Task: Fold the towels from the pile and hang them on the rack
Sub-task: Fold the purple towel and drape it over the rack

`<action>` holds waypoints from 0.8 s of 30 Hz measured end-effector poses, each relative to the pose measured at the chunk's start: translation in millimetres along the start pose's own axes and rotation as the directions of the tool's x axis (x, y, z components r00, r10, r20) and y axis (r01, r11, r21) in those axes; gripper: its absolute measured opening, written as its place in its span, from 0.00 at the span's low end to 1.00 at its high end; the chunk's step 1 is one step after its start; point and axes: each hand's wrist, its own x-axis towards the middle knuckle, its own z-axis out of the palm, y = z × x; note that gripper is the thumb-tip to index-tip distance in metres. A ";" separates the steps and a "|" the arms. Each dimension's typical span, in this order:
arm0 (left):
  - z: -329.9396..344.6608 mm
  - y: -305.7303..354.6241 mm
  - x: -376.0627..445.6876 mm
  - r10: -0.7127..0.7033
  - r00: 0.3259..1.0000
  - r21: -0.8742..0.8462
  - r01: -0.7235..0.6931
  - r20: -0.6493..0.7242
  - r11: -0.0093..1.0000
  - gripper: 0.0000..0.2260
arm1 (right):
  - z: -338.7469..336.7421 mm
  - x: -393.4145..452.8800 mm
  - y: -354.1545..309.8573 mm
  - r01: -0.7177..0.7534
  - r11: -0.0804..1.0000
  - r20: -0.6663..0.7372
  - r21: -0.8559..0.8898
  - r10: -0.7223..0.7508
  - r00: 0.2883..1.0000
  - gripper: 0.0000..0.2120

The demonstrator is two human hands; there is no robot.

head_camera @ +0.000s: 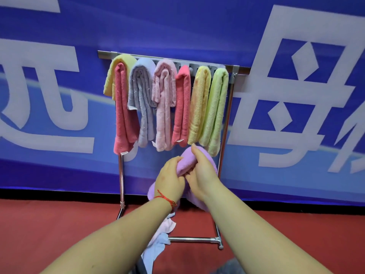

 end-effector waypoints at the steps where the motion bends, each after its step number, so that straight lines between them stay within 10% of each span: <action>1: -5.8 3.3 4.9 0.041 0.999 0.042 -0.042 0.015 0.998 0.17 | -1.4 1.7 -2.5 0.013 0.997 0.066 -0.079 -0.007 0.998 0.17; 5: -29.0 14.3 34.1 0.100 0.995 0.173 -0.101 0.018 0.980 0.21 | -12.1 19.2 -8.0 0.070 0.826 0.059 -0.559 -0.045 0.997 0.10; 10: -50.1 43.1 88.9 0.088 0.993 0.341 -0.110 0.080 0.934 0.17 | -14.0 35.3 -16.1 0.280 0.113 0.251 -0.953 -0.220 0.943 0.27; 13: -53.0 66.9 117.7 0.099 0.990 0.469 -0.133 0.097 0.873 0.08 | -2.0 40.6 -35.2 0.285 -0.444 0.516 -0.849 -0.586 0.625 0.23; 15: -56.4 79.1 133.9 0.111 0.989 0.503 -0.145 0.097 0.852 0.08 | 1.9 54.7 -47.3 0.254 -0.504 0.557 -0.826 -0.654 0.512 0.20; 24: -75.3 113.4 200.4 0.182 0.980 0.521 -0.198 0.082 0.830 0.10 | 13.1 116.3 -101.4 0.447 -0.384 0.576 -0.808 -0.675 0.462 0.16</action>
